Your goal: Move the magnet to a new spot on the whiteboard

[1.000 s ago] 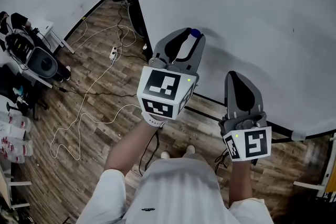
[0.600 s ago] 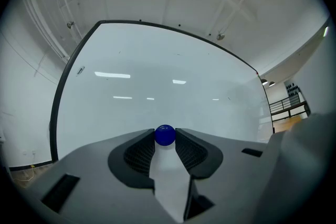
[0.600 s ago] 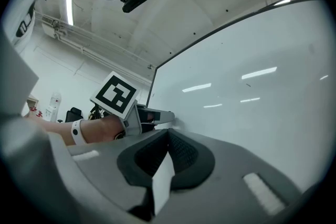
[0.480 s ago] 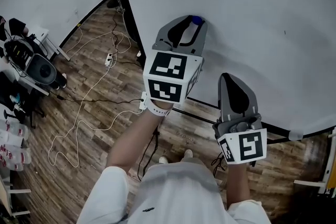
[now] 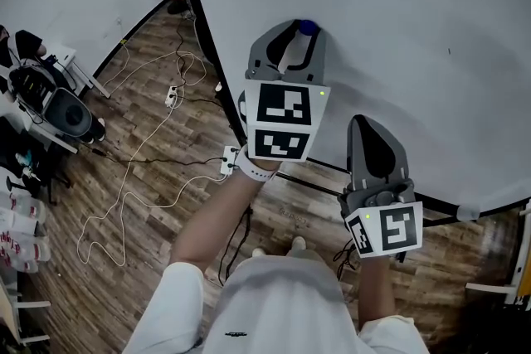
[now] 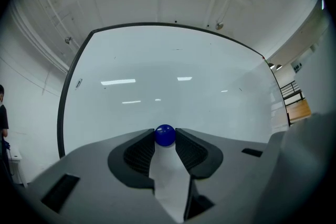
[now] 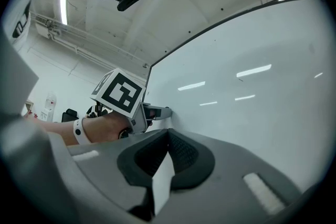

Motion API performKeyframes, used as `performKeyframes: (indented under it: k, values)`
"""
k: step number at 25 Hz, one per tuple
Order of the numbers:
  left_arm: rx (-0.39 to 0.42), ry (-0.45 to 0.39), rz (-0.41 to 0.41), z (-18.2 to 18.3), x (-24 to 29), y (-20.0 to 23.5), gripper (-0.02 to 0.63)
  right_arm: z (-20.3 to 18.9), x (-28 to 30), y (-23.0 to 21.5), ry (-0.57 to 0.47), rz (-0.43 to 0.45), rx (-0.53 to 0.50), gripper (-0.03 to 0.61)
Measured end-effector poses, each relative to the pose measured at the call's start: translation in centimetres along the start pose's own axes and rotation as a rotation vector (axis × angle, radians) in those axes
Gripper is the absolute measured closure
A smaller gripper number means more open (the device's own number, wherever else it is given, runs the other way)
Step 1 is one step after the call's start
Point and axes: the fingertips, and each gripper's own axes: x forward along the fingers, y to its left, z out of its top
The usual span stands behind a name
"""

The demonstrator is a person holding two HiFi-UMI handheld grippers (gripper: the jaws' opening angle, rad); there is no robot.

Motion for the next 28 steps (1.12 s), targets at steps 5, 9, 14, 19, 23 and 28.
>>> performKeyframes:
  k: [5, 9, 14, 19, 23, 28]
  values:
    - [-0.012, -0.005, -0.006, 0.0, 0.0, 0.2, 0.486, -0.1, 0.1, 0.0, 0.003, -0.008, 0.009, 0.568]
    - [-0.028, -0.016, -0.026, 0.0, -0.5, -0.1, 0.486, 0.0, -0.2, -0.2, 0.004, -0.013, 0.005, 0.568]
    - [-0.047, -0.020, -0.022, -0.3, -2.2, 0.3, 0.486, 0.1, -0.7, -0.3, 0.003, -0.018, 0.003, 0.569]
    - [-0.088, -0.012, -0.033, -1.8, -5.3, 0.6, 0.493, 0.1, -1.4, -0.3, 0.004, -0.018, 0.004, 0.569]
    - [-0.125, 0.004, -0.026, -3.6, -7.8, 0.9, 0.523, -0.1, -1.9, -0.5, 0.004, -0.025, 0.005, 0.568]
    - [-0.143, 0.007, -0.011, -5.1, -11.0, 1.6, 0.571, -0.2, -2.3, -0.1, 0.006, -0.026, -0.007, 0.569]
